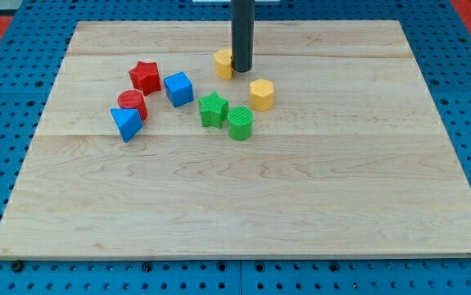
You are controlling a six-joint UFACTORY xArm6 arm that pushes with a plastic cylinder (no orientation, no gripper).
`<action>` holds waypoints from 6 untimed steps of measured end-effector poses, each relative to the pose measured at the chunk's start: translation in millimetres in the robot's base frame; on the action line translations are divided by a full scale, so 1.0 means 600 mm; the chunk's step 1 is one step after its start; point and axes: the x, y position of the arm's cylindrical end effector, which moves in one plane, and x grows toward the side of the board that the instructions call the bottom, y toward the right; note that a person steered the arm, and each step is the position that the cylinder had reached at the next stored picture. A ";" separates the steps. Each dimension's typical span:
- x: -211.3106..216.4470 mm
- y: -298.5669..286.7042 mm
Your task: Slide the yellow heart to the top center
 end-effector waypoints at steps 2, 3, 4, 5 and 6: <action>-0.037 -0.043; -0.105 -0.038; -0.036 -0.010; -0.027 -0.098; -0.065 -0.138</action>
